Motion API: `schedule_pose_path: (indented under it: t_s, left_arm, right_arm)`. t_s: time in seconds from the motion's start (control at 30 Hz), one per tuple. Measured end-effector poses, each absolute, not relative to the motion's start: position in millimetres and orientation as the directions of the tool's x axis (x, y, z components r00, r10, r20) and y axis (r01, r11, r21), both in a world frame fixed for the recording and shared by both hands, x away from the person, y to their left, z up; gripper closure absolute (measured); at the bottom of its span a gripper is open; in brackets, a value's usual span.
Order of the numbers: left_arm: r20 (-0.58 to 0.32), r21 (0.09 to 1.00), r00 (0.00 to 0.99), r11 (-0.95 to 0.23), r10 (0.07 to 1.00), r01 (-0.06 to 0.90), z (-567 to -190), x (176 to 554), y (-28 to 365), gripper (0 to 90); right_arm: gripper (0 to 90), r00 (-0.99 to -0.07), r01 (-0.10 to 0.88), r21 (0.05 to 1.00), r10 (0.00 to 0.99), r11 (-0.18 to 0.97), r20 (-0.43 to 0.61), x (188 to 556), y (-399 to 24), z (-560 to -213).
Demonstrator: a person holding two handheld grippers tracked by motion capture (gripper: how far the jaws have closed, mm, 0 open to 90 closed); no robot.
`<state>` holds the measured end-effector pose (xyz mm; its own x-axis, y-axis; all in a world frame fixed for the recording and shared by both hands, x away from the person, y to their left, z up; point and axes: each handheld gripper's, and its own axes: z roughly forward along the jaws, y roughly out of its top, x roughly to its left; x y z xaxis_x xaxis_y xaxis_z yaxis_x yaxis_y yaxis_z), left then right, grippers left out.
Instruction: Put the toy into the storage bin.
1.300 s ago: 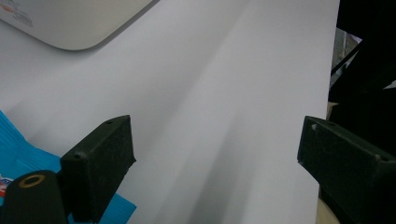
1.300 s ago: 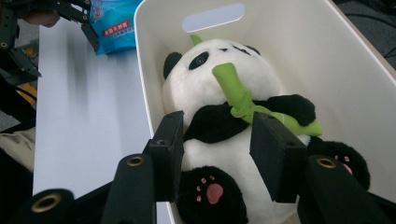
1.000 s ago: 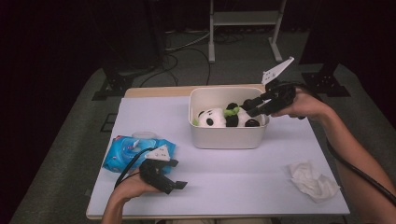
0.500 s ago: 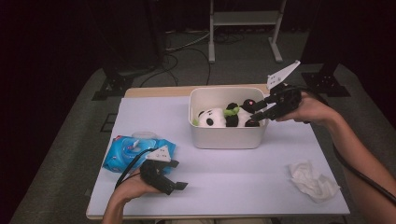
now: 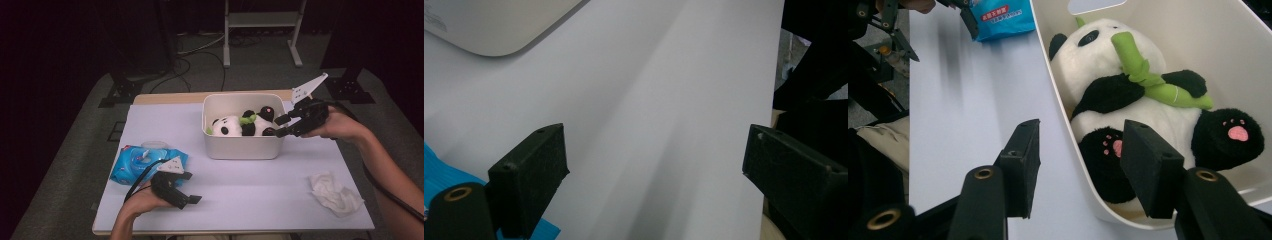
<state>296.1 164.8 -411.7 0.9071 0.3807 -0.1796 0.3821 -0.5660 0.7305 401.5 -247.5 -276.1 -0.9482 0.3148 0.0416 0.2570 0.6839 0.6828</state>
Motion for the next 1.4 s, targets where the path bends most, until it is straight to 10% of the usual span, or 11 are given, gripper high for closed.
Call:
schedule_pose_path:
  t_s: [1.4]
  left_arm:
    - [-0.181,0.744,0.896,-0.539,0.406,0.394,-411.3,297.4,171.6,10.1]
  right_arm:
    - [47.2,-0.944,0.287,0.69,0.318,0.665,0.086,363.3,-267.8,-323.7]
